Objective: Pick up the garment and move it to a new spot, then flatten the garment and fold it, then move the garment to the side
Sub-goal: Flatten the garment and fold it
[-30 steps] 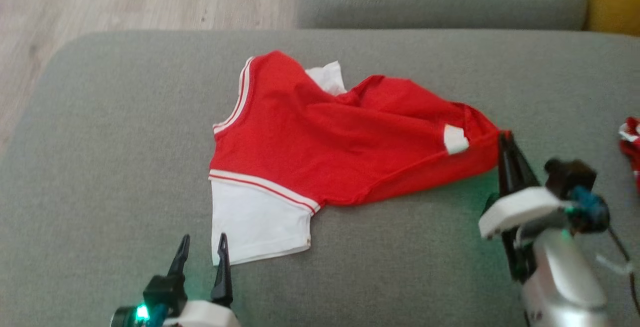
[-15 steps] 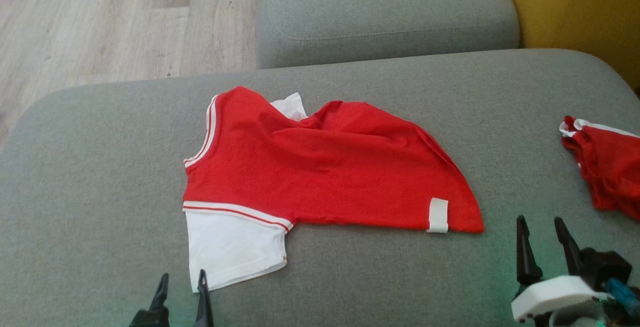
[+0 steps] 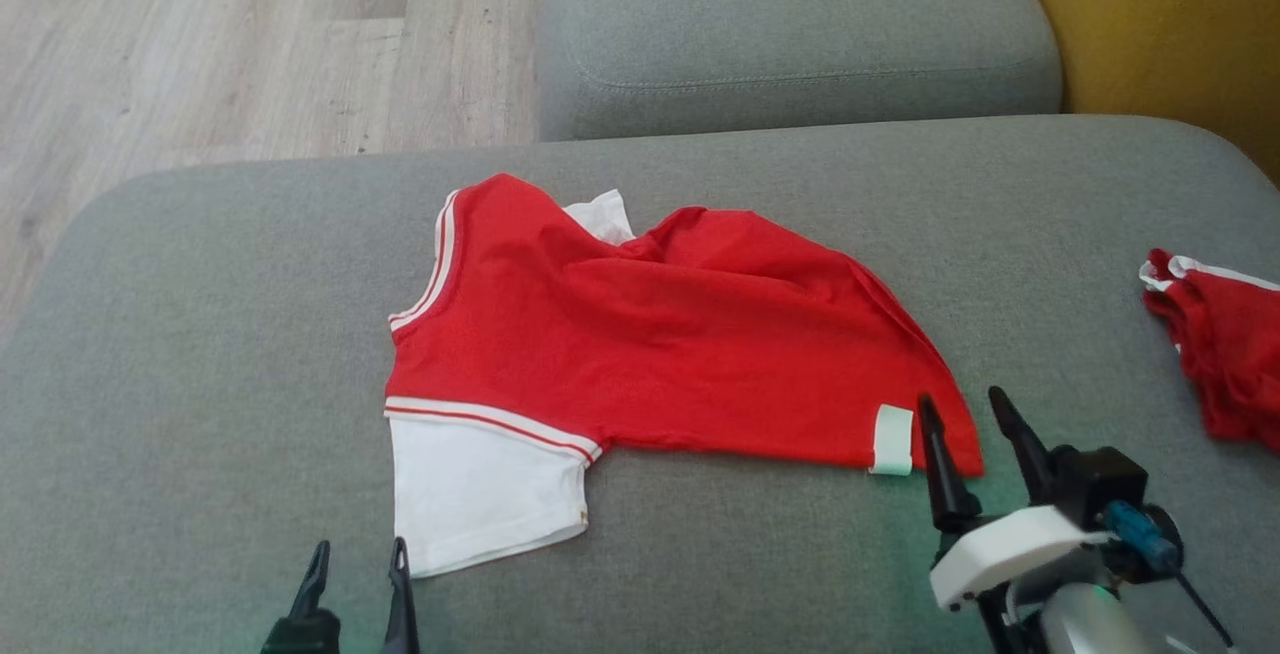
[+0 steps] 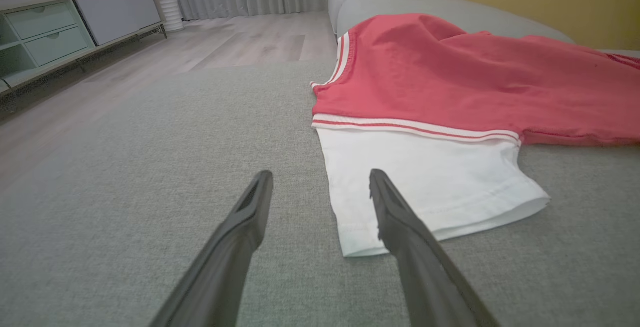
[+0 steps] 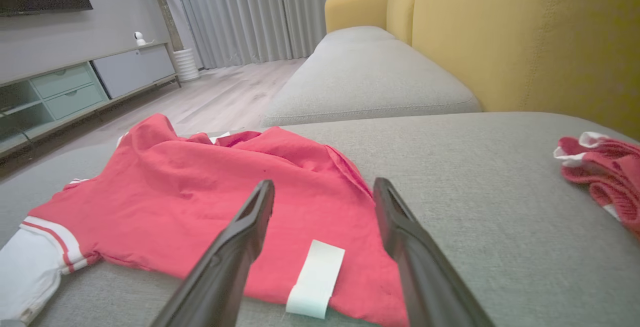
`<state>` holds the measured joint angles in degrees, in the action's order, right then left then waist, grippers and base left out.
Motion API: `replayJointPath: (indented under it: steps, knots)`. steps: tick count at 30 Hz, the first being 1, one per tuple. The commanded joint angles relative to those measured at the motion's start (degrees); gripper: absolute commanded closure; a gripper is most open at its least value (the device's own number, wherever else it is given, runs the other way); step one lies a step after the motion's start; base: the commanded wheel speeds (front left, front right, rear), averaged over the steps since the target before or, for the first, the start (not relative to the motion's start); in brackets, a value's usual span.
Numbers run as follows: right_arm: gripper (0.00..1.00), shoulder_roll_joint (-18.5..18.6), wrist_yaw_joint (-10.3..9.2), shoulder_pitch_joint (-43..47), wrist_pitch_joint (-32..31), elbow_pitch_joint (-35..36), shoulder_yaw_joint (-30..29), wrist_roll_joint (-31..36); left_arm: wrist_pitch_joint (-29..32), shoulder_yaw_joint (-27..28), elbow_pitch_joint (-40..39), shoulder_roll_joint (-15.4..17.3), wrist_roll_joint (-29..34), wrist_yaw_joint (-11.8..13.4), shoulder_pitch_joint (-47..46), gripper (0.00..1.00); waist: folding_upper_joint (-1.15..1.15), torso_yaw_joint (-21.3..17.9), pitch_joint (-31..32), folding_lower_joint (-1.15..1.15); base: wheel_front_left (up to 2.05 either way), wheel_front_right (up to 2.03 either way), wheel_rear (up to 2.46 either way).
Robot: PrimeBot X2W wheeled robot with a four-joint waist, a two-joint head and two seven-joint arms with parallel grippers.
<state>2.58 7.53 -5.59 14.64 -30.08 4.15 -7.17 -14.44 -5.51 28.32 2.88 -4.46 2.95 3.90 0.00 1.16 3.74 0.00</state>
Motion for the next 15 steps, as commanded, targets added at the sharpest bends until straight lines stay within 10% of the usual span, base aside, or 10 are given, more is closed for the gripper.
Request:
replayJointPath:
  steps: [1, 15]
  knots:
    - [0.00, 0.32, -0.04, -3.15, 0.36, 1.05, 1.97, -0.78, -0.56, 1.83, -1.80, 0.39, 0.73, -0.36, -2.48, 0.00, 0.00, 0.11, -0.01, 0.00, 0.00, 0.00, 0.00]
    - [0.00, 0.31, -0.04, -4.19, 0.36, -3.80, 3.44, -2.61, -0.56, 1.49, 1.36, 0.26, -0.87, -2.81, -3.78, 0.00, 0.00, -0.44, -1.29, 0.00, 0.00, 0.00, 0.00]
